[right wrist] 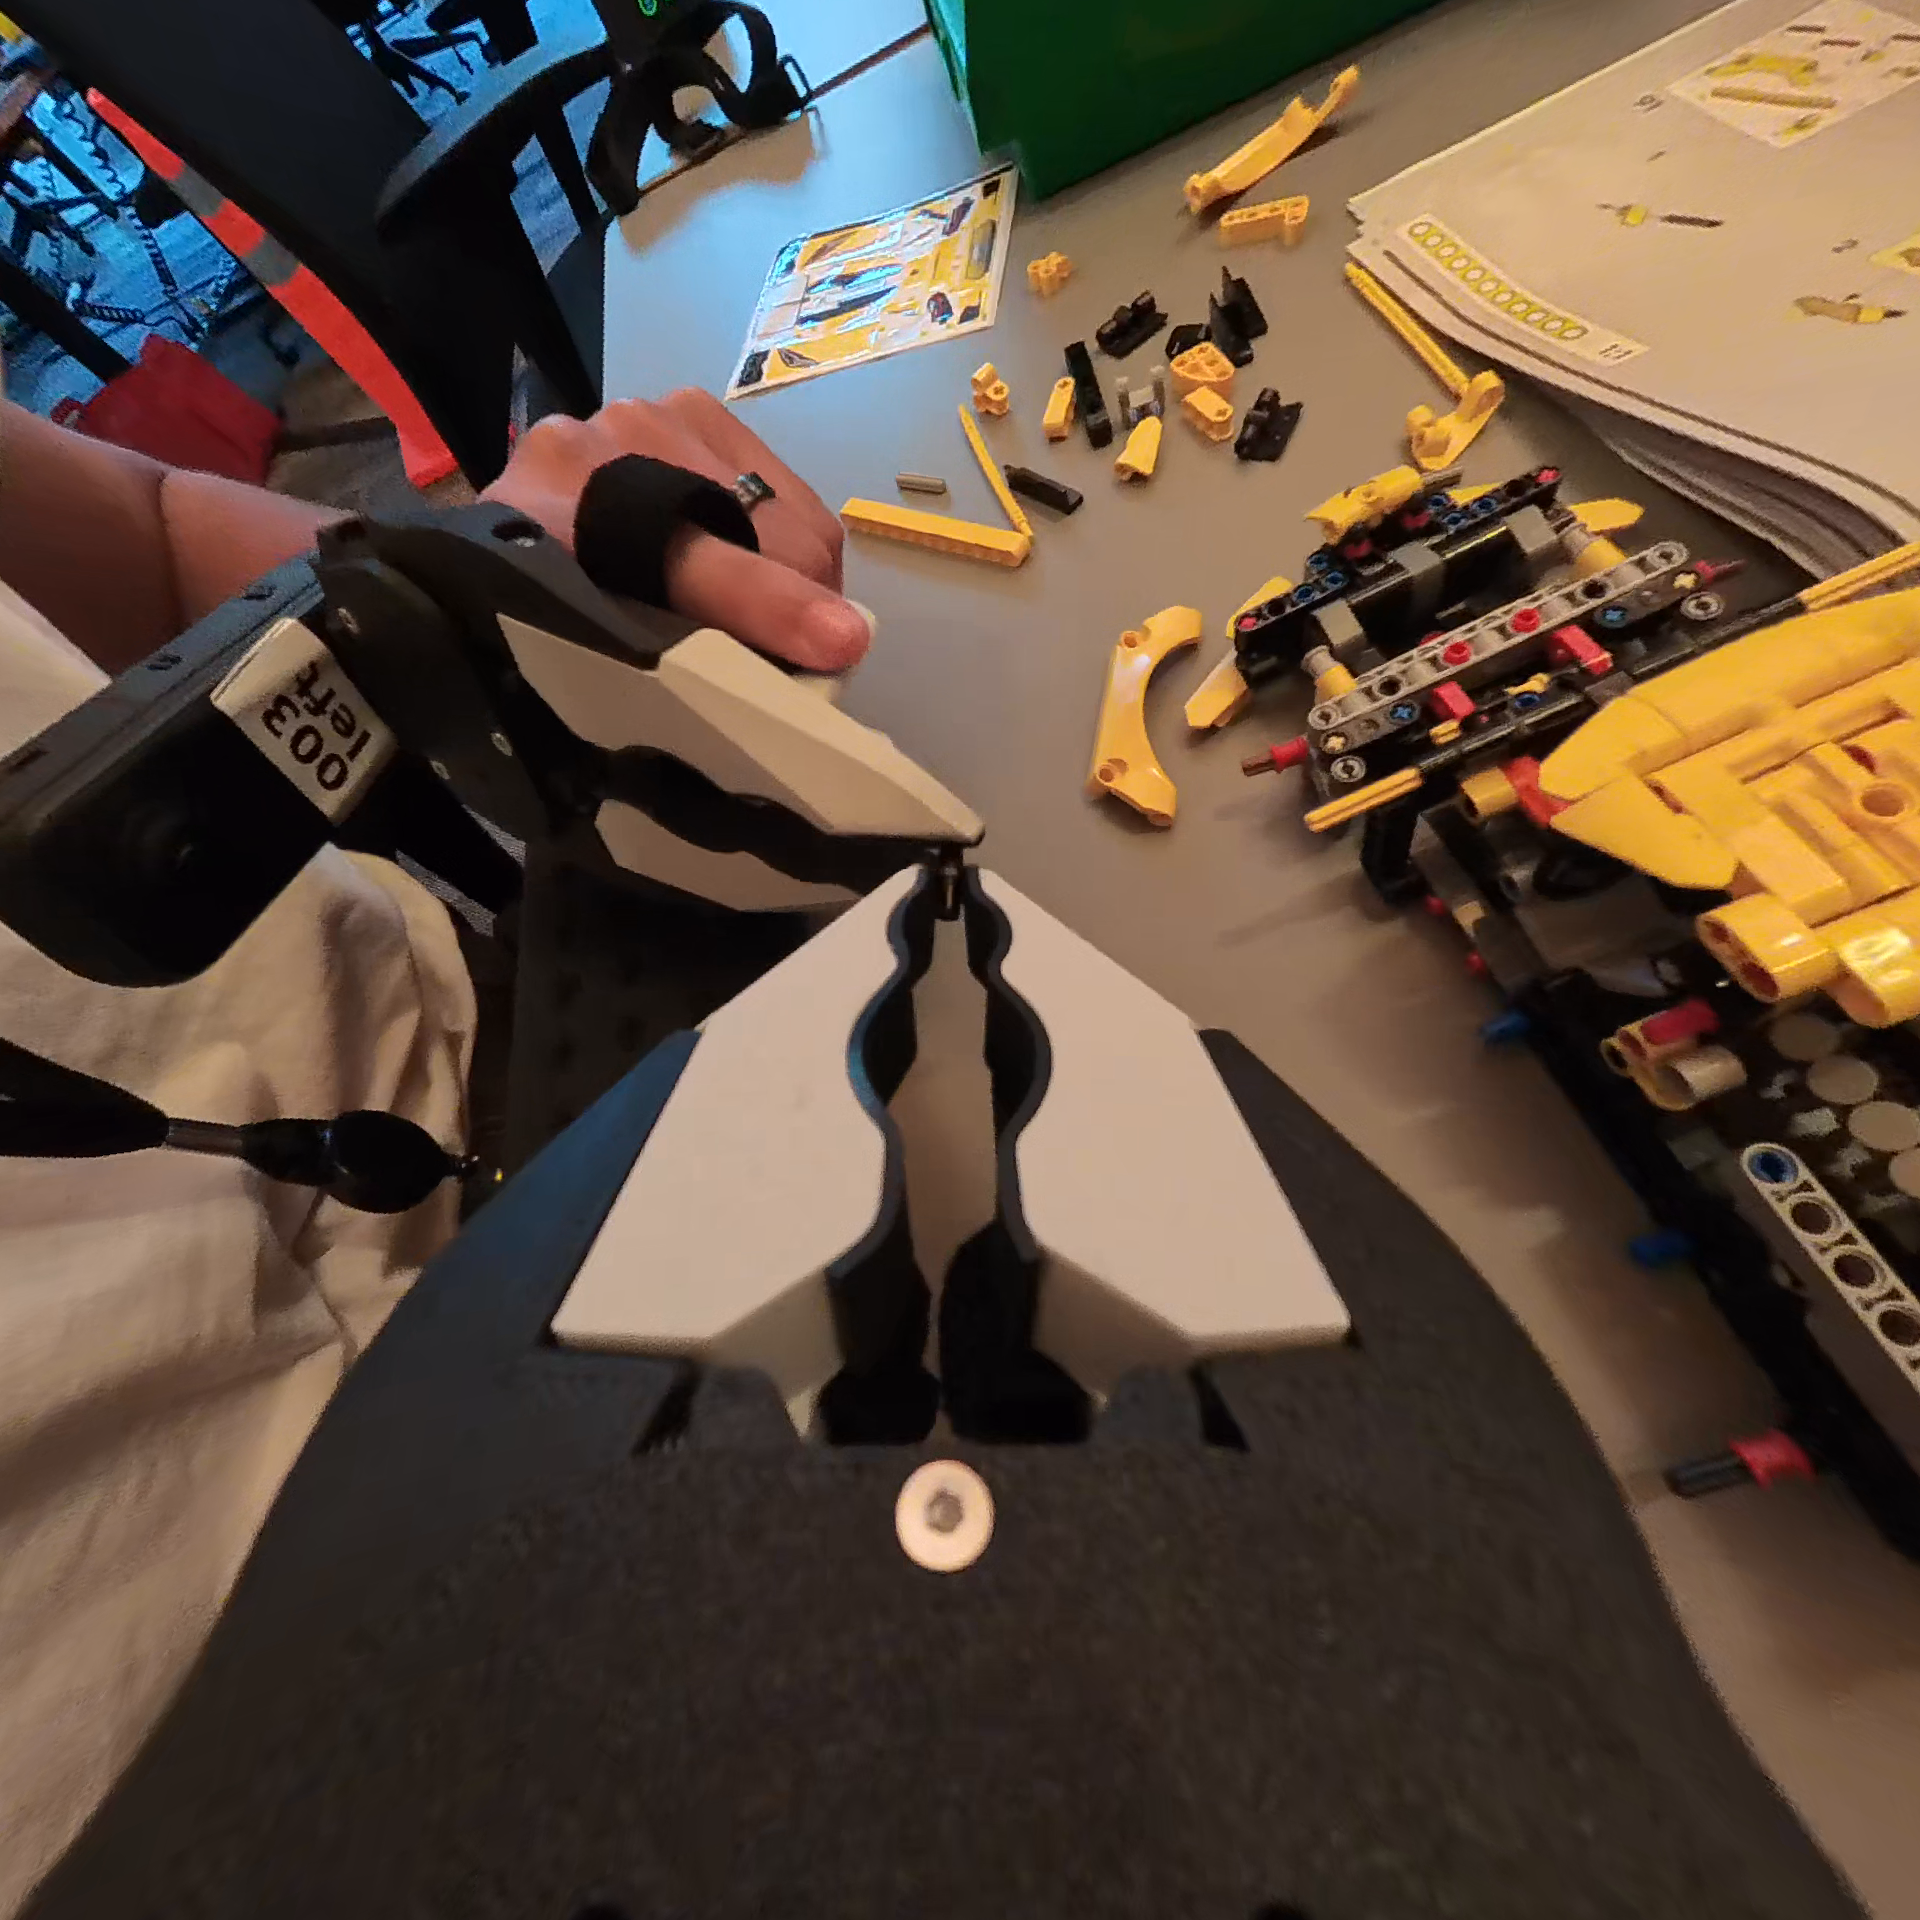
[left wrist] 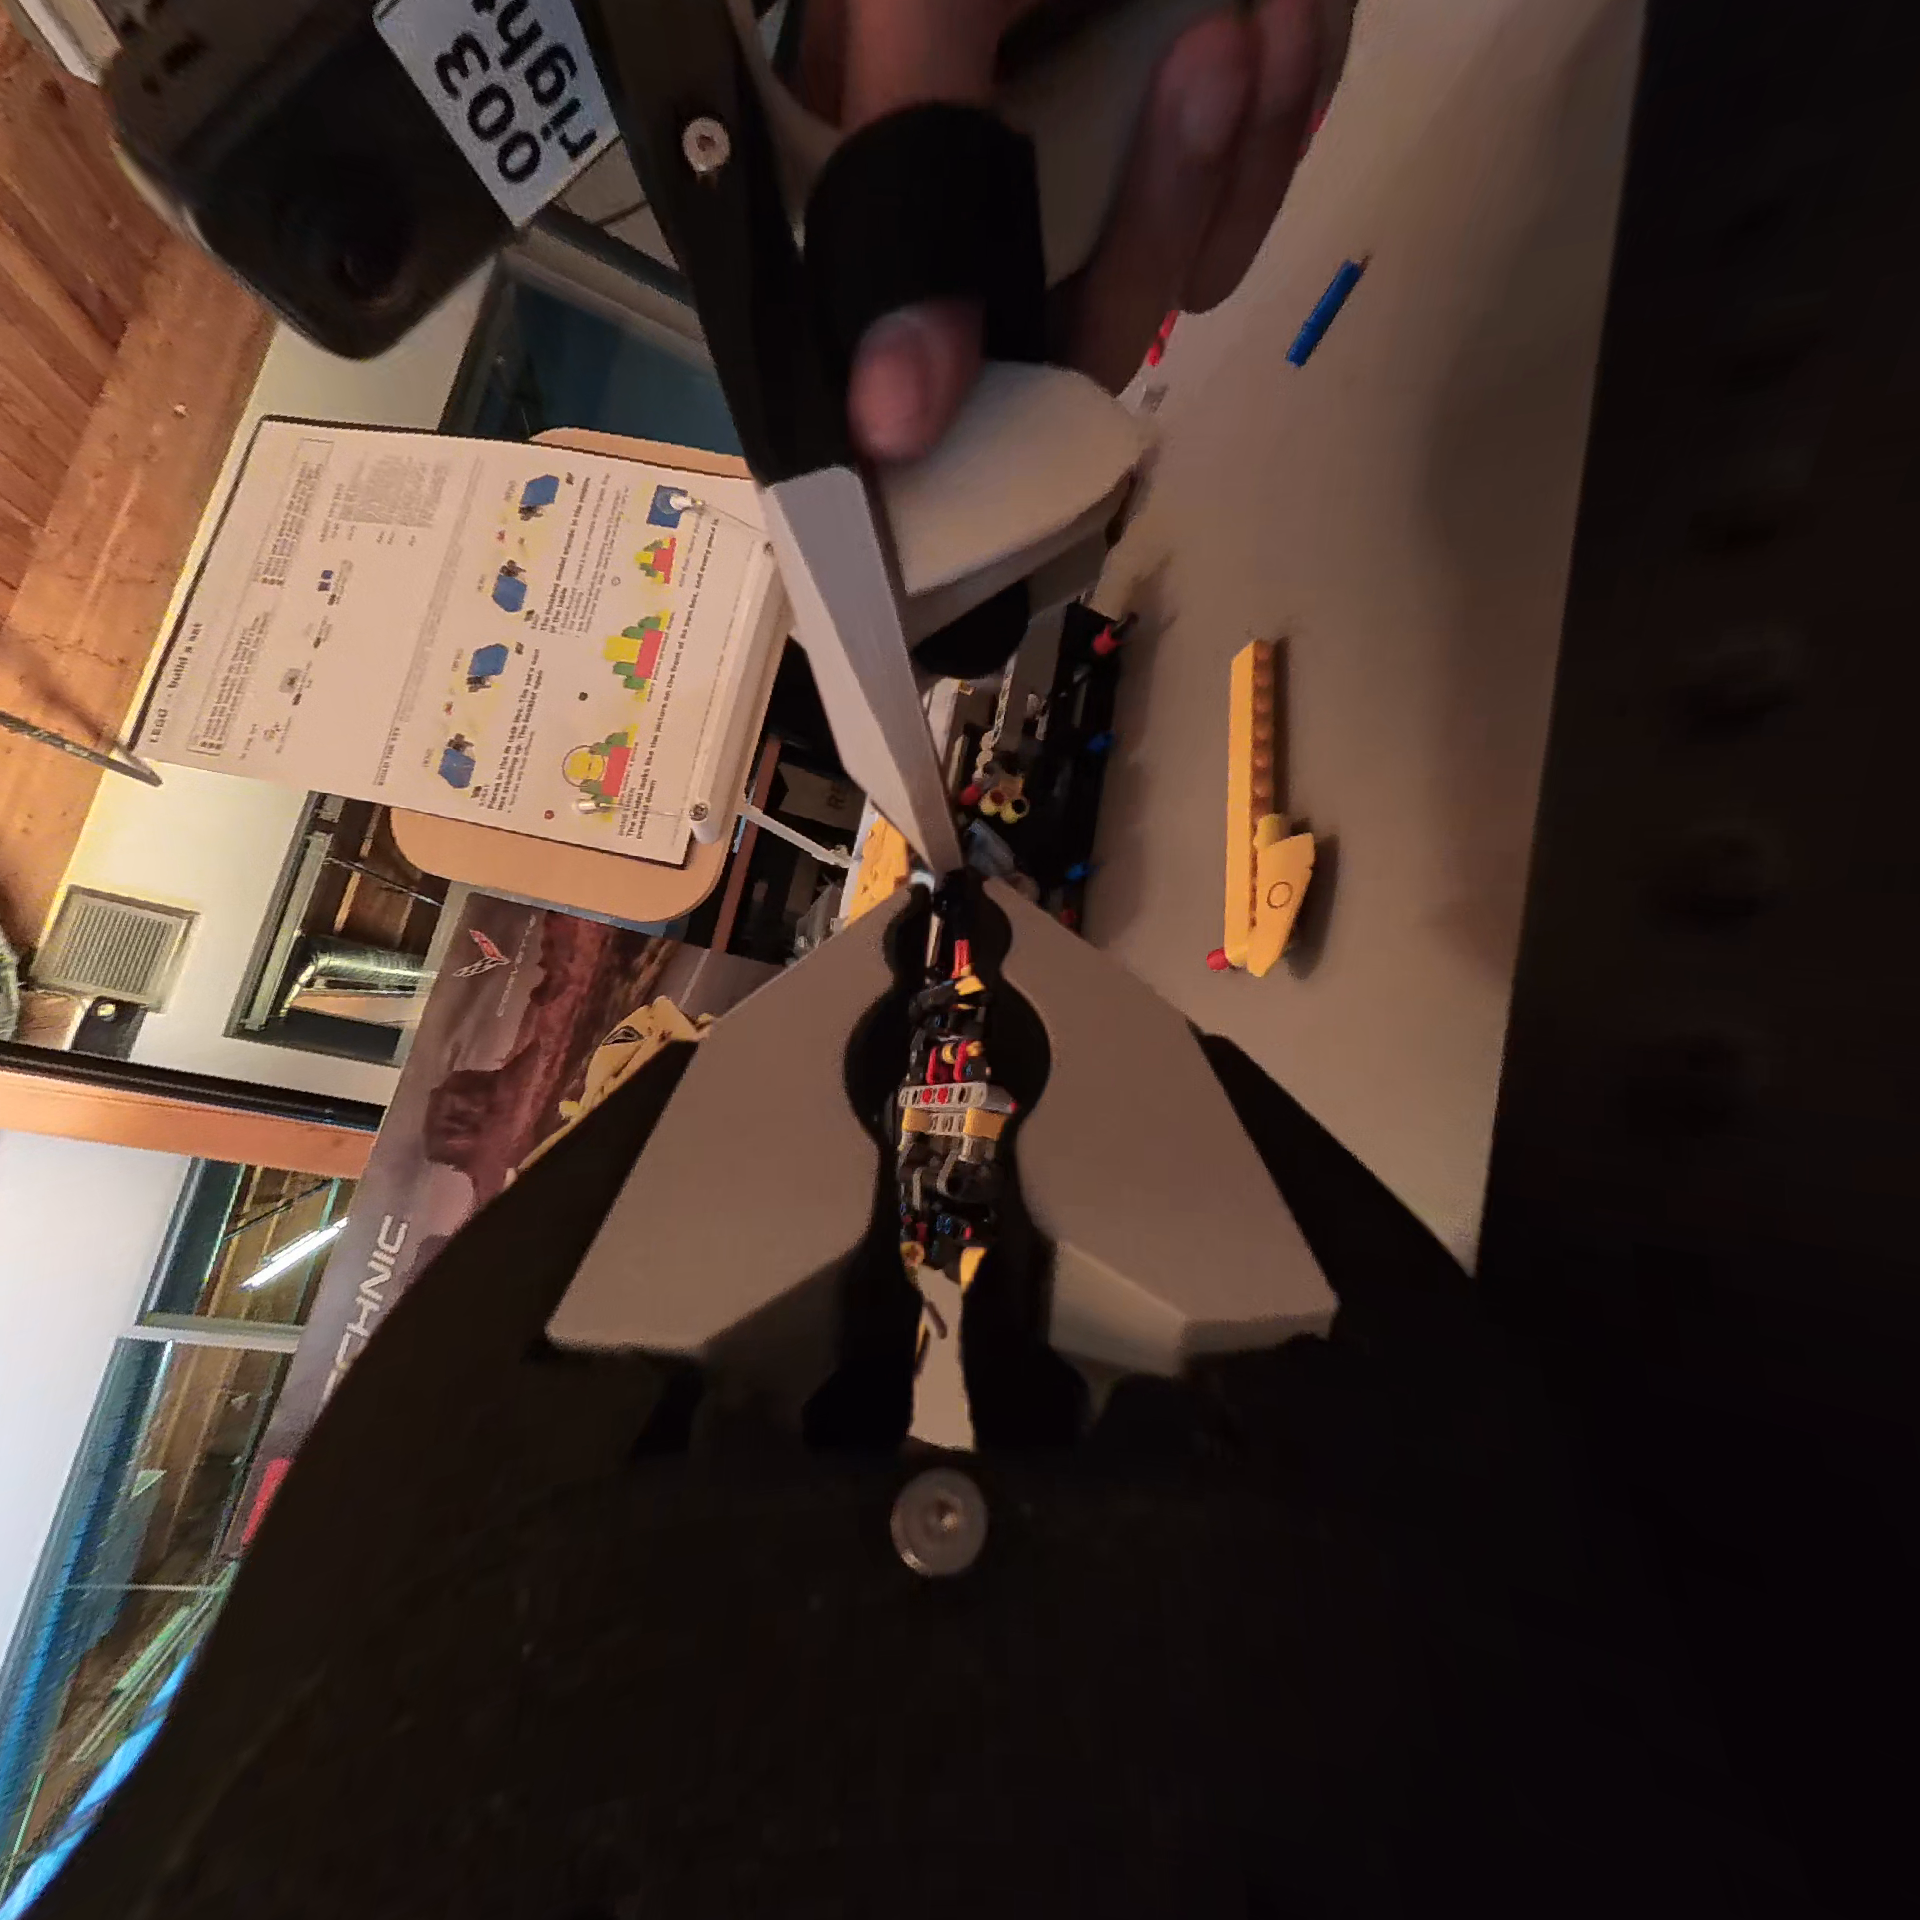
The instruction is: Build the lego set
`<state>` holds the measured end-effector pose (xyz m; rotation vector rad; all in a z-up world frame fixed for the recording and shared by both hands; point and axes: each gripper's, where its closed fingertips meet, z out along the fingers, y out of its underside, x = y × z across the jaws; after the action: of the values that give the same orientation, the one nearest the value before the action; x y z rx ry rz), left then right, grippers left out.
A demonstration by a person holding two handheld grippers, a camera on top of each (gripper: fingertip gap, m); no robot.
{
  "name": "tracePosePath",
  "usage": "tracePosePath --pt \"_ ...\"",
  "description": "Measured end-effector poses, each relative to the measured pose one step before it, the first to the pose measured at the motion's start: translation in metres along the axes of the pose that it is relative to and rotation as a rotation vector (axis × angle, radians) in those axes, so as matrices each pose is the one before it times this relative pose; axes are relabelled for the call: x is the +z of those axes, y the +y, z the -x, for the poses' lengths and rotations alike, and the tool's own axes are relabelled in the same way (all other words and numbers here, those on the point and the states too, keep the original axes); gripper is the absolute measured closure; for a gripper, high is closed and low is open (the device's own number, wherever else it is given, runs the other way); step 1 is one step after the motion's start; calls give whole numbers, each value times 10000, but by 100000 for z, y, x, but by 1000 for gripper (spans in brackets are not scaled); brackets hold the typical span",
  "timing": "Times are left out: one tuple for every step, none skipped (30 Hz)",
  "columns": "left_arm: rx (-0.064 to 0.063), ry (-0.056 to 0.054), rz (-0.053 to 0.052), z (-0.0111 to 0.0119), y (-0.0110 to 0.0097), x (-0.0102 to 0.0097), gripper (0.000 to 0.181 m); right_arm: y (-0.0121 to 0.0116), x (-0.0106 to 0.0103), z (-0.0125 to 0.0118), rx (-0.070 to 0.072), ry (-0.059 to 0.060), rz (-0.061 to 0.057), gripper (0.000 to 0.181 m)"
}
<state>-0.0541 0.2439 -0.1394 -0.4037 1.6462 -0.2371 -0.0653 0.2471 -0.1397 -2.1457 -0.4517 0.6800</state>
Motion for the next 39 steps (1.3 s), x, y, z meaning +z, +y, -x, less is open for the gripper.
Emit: tracePosePath --pt "-76 -30 82 131 88 29 177 -213 -93 -52 -7 58 -91 177" --pt "-155 -61 62 233 -1 27 177 -250 -84 -4 -8 25 -149 177" --pt "-193 -124 25 360 -79 -25 178 -388 -141 47 -83 23 -295 177" --pt "-250 -98 -32 369 -132 -51 177 -438 -188 87 -117 25 -392 176" --pt "-299 -43 -59 291 -129 -52 178 -370 -173 40 -78 72 -418 175" --pt "-312 30 -65 180 -131 -43 178 -249 -116 -29 -60 117 -361 173" --pt "-265 35 -62 130 -108 -40 178 -200 -95 124 -64 43 -339 173" --pt "-185 11 -15 121 -44 -20 178 -176 -51 188 -62 15 -285 173" --pt "-122 30 -13 42 -32 -7 178 -145 -23 74 -63 94 -230 174" --pt "-90 53 -11 -29 -15 -6 178 102 54 -58 -75 155 -47 176" --pt "-72 67 14 -66 24 18 178 226 88 -81 -89 116 68 176" --pt "-32 46 22 -44 35 13 178 76 69 -14 -33 48 -32 176" --pt "-21 25 4 -4 34 -1 178 -19 25 1 -2 15 -88 177" --pt "-70 41 -13 -8 -11 -25 178 20 -3 25 -13 -16 -51 177" --pt "-140 68 2 -24 15 2 178 35 -16 -9 -10 -6 -37 177" --pt "-136 51 7 7 4 15 178 19 -23 -66 4 26 -29 176" --pt "-76 17 -12 24 -31 1 178 -55 -14 17 16 -17 -74 176" --pt "-17 4 -9 9 -8 -5 178 -30 2 7 21 -18 -37 176" --pt "48 -27 9 23 11 7 178 3 14 0 6 -19 -6 177" --pt "80 -44 30 18 41 -6 178 6 45 8 14 -16 -15 177" --pt "116 -53 30 15 20 -17 178 7 55 29 19 -28 -2 177" --pt "174 -79 11 20 -2 -31 178 -20 26 26 14 -6 -3 177" --pt "226 -87 -14 10 -45 -73 179 6 24 87 -16 -14 4 177" --pt "226 -79 -59 -2 -73 -79 179 4 -32 120 -5 -41 9 177" --pt "102 -50 -101 -24 -121 -43 178 38 -109 91 40 -52 79 177" --pt "-59 -40 -146 56 -193 -40 178 -84 -175 97 139 -122 -24 178" --pt "-143 -13 -150 105 -198 -40 177 -146 -170 113 217 -202 -107 178" --pt "-120 -3 -118 120 -154 -72 177 -149 -115 144 321 -279 -161 178" --pt "-42 -23 -60 96 -80 -60 177 -121 -86 183 344 -317 -146 178" --pt "51 -29 7 15 27 -3 177 -24 -47 -23 199 -115 -95 178" --pt "135 16 77 -130 152 52 177 144 45 -136 57 38 5 178" --pt "227 15 80 -157 141 31 178 210 81 -120 42 30 69 178" --pt "199 -19 51 -60 77 19 178 25 35 -50 85 -25 -31 178" --pt "40 16 61 -32 90 38 178 9 40 -84 68 19 -39 178" --pt "-6 42 67 -50 102 53 178 45 42 -117 2 63 -8 177" --pt "38 16 58 -28 92 52 178 20 30 -93 -8 69 0 177" --pt "47 -2 44 -22 88 54 178 16 32 -61 -9 46 -2 177" --pt "15 12 42 -27 76 33 178 49 10 -82 -40 58 24 177" --pt "8 14 27 -31 44 13 178 53 18 -60 -27 32 36 177"
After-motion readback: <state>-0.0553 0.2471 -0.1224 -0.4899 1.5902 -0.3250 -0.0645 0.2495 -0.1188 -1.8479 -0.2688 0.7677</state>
